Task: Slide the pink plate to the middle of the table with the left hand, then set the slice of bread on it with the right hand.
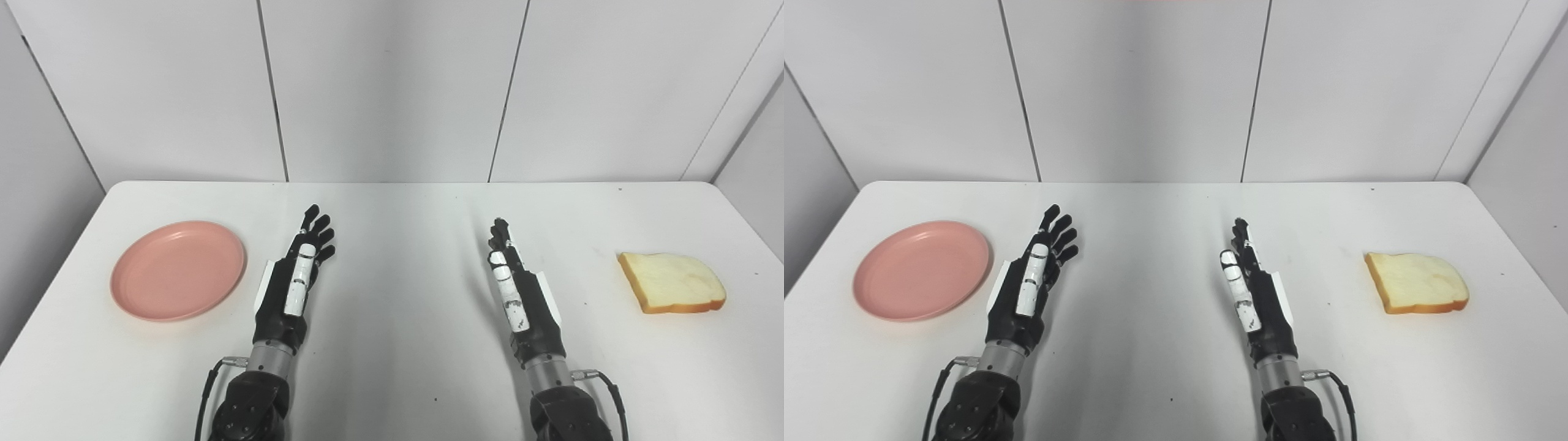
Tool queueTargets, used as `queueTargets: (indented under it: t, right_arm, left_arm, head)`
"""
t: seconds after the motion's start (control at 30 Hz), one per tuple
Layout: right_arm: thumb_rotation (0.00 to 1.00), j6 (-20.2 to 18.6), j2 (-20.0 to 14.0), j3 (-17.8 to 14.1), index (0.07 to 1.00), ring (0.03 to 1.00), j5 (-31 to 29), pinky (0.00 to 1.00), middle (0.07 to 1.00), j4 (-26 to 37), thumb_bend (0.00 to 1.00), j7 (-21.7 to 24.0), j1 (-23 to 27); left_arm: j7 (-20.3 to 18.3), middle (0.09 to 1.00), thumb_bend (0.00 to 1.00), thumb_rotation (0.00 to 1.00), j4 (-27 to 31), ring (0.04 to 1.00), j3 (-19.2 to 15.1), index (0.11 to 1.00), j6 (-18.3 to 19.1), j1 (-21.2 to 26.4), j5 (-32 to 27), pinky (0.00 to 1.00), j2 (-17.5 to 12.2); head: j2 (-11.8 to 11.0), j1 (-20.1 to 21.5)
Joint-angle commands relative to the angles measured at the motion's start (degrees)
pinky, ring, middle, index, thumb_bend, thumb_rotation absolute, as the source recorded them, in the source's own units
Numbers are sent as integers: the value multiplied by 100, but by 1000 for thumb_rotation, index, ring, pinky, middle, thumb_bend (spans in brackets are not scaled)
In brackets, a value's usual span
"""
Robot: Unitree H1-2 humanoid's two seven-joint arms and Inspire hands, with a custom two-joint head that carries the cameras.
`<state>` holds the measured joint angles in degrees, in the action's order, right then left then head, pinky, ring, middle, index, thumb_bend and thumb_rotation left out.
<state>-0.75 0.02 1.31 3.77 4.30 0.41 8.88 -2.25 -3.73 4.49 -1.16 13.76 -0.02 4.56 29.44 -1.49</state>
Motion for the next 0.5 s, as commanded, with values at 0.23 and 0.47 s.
queueTargets:
  t: [0.23,0.47]
  right_arm:
    - [1000,177,34,-1,1000,995,-12,989,1000,114,424,-48,95]
    - [1000,162,33,6,1000,997,-1,988,1000,112,415,-50,96]
  left_arm:
    - [-39,951,429,1000,82,937,-6,942,-179,175,-56,911,7]
    - [-21,949,426,1000,63,936,-11,941,-181,182,-50,910,23]
  head:
    - [-1,-5]
    - [-16,-13]
